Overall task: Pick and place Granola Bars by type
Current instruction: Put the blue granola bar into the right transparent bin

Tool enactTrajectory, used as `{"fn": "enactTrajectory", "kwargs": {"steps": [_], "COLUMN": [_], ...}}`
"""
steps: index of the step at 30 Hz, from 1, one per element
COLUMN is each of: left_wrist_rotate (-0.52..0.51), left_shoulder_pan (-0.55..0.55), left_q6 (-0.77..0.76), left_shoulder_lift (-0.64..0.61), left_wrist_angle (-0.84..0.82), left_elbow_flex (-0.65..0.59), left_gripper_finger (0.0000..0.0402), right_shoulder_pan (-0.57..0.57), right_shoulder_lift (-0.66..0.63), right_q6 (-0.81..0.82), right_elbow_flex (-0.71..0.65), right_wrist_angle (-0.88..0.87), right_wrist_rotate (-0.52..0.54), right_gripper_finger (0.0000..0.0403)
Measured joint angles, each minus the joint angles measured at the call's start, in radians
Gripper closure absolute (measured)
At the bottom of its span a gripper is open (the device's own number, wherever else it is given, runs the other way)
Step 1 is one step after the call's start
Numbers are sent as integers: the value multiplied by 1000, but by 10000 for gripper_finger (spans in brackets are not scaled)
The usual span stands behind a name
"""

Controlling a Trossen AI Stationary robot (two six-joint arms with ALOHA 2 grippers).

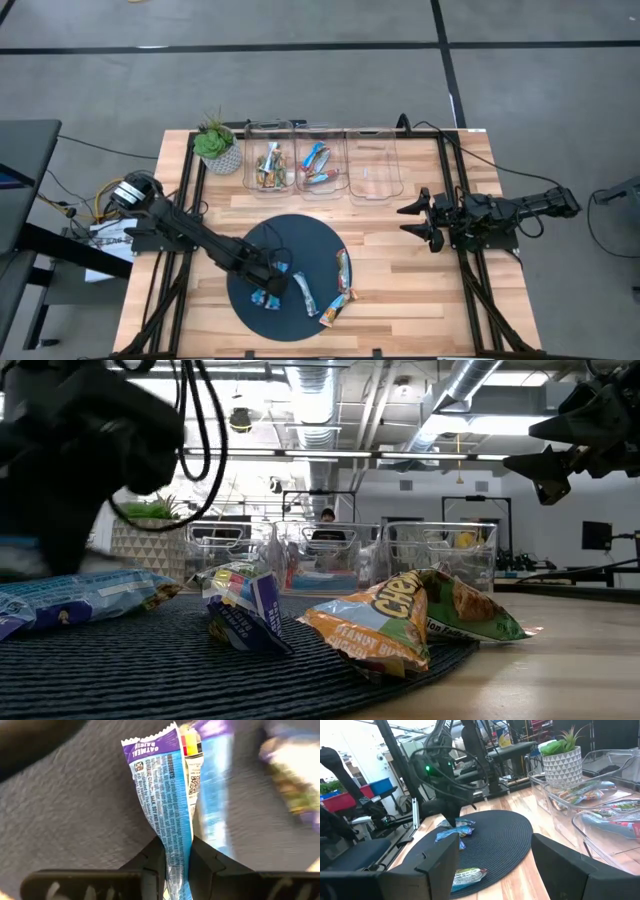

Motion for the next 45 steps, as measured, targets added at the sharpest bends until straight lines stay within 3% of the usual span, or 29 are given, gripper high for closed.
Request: {"fn": "enactTrajectory", "kwargs": {"steps": [11,19,25,30,39,45], "left_wrist_rotate": [-233,-413,-403,-333,-160,-141], "left_shoulder_pan": [64,198,345,457,608,664], "left_q6": [-34,143,394,573,757,892], "left_shoulder_lift": [-142,-167,-167,-167,-165,-163], "left_wrist_angle": [95,334,560,699,768,740], "left_elbow_flex": [0,0,0,0,0,50], "left_gripper_finger": [351,351,351,351,351,351], "right_shoulder_pan": [0,0,0,0,0,0], "right_shoulder_lift": [0,0,0,0,0,0], "right_q6": [0,0,0,0,0,0], "right_elbow_flex": [0,0,0,0,0,0], "right_wrist_angle": [0,0,0,0,0,0], "right_wrist_rotate": [0,0,0,0,0,0], "right_gripper_finger": [159,159,159,159,159,159]}}
